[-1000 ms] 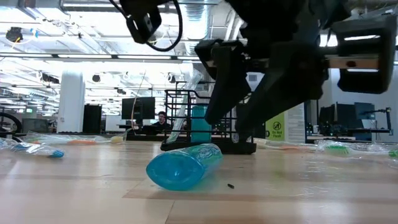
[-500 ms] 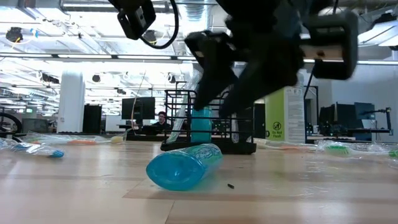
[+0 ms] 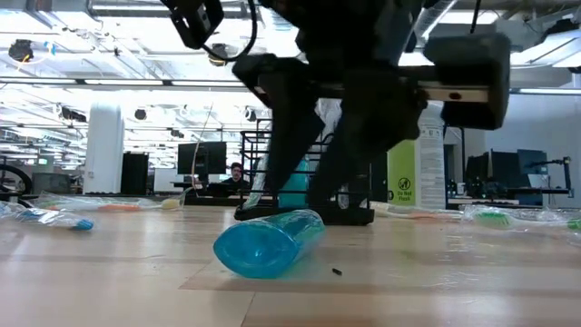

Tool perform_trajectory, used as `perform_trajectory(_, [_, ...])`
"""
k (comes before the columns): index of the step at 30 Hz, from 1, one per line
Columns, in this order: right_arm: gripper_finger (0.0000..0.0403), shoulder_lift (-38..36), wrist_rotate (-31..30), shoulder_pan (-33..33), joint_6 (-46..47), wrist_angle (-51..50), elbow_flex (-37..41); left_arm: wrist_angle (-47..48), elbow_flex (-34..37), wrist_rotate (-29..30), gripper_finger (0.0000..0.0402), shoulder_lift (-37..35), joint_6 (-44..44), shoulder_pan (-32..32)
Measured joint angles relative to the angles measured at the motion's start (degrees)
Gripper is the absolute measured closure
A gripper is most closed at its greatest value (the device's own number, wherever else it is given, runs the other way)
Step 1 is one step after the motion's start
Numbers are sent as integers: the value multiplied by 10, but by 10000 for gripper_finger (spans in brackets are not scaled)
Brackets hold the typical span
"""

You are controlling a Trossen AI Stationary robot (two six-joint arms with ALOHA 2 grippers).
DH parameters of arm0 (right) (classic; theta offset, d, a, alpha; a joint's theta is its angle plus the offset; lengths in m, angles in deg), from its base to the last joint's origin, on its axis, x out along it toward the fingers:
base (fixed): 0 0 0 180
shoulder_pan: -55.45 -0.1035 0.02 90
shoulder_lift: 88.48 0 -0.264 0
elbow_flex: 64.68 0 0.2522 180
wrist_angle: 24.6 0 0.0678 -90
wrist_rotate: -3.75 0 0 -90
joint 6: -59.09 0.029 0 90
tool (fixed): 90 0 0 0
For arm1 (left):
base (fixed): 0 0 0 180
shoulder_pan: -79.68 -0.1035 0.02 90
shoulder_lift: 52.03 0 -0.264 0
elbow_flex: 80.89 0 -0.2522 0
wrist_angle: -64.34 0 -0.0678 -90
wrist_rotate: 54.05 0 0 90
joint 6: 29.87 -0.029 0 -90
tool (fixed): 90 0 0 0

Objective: Pick & Place toothbrushing station
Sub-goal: Put the mouthwash bottle into the middle compartment of the organizer

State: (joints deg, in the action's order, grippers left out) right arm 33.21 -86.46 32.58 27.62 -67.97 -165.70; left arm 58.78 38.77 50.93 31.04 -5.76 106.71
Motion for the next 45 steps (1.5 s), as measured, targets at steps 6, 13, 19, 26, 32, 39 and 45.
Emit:
perform_trajectory(6, [258, 21, 0, 1, -7, -68, -44, 39, 1, -3, 285, -11, 1, 0])
perform_trajectory(13, [264, 21, 1, 4, -35, -77, -44, 40, 5, 6, 285, -12, 14, 0])
perform_trajectory(19, [265, 23, 2, 4, -42, -73, -44, 40, 6, 5, 285, -12, 14, 0])
perform_trajectory(26, [275, 23, 4, 4, -51, -74, -44, 40, 6, 6, 285, -12, 14, 0])
perform_trajectory(32, [273, 23, 15, 9, -51, -73, -43, 41, 6, 6, 285, -12, 14, 0])
perform_trajectory(39, [275, 39, 19, 8, -60, -55, -44, 47, 6, 6, 285, -13, 14, 5])
perform_trajectory(45, [277, 58, 4, 9, -45, -50, -45, 65, 7, 4, 285, -12, 17, 5])
